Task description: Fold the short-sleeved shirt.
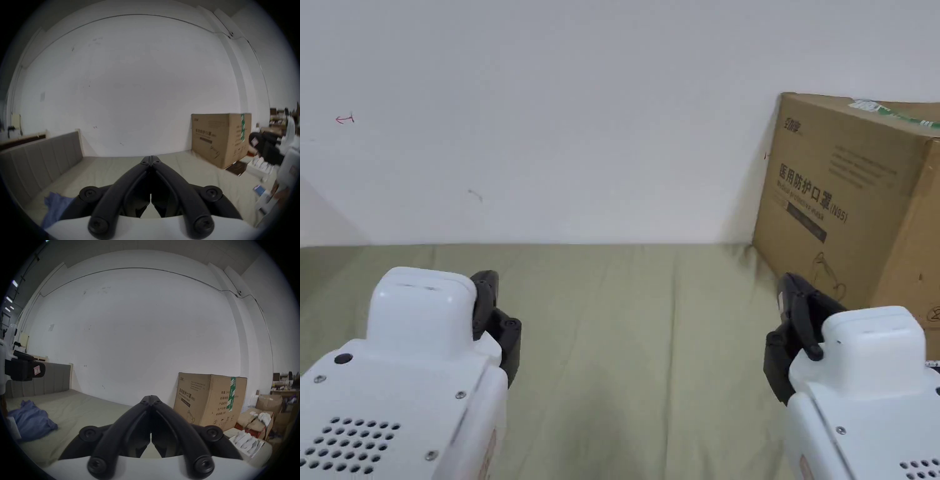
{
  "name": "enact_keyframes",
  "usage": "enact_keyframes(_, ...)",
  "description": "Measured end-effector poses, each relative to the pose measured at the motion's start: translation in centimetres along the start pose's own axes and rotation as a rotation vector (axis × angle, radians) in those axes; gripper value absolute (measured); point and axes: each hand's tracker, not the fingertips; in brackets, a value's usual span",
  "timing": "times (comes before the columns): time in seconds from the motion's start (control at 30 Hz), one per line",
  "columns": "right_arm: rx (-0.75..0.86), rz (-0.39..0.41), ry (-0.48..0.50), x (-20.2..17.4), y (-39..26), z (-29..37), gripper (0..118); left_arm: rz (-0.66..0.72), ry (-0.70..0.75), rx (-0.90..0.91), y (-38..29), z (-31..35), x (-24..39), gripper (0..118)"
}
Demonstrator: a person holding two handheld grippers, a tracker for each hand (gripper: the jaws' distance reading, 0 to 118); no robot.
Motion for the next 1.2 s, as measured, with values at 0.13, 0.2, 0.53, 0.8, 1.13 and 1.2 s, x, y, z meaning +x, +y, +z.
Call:
enact_keyframes(0.13, 0.0, 0.62, -0.013, -3.6, -0.6, -0.9, 0, -0.689, 0.162, 0.027, -1.5, 0.0, 2.1, 0)
enact_keyframes(0.2, 0.052, 1.036, -0.036, -5.9, -3.0, -1.0, 0, -1.102, 0.214, 0.051, -3.9, 0.2, 3.1, 0)
enact_keyframes(0.53, 0.016, 0.854, -0.051, -5.7, -3.3, -0.8, 0, -1.049, 0.09, 0.025, -4.7, 1.6, 2.4, 0)
enact_keyframes(0.8, -0.07, -0.384, -0.025, 4.4, -0.9, 0.7, 0, 0.144, 0.041, -0.032, -0.7, 0.4, -4.0, 0)
enact_keyframes(1.13, -0.084, -0.226, -0.052, 3.1, -1.2, 0.8, 0, 0.174, 0.047, -0.083, -1.9, -0.1, -3.7, 0)
enact_keyframes(1.2, -0.086, -0.224, -0.043, 3.1, -1.3, 0.7, 0, 0.172, 0.018, -0.07, -1.8, 0.1, -4.1, 0)
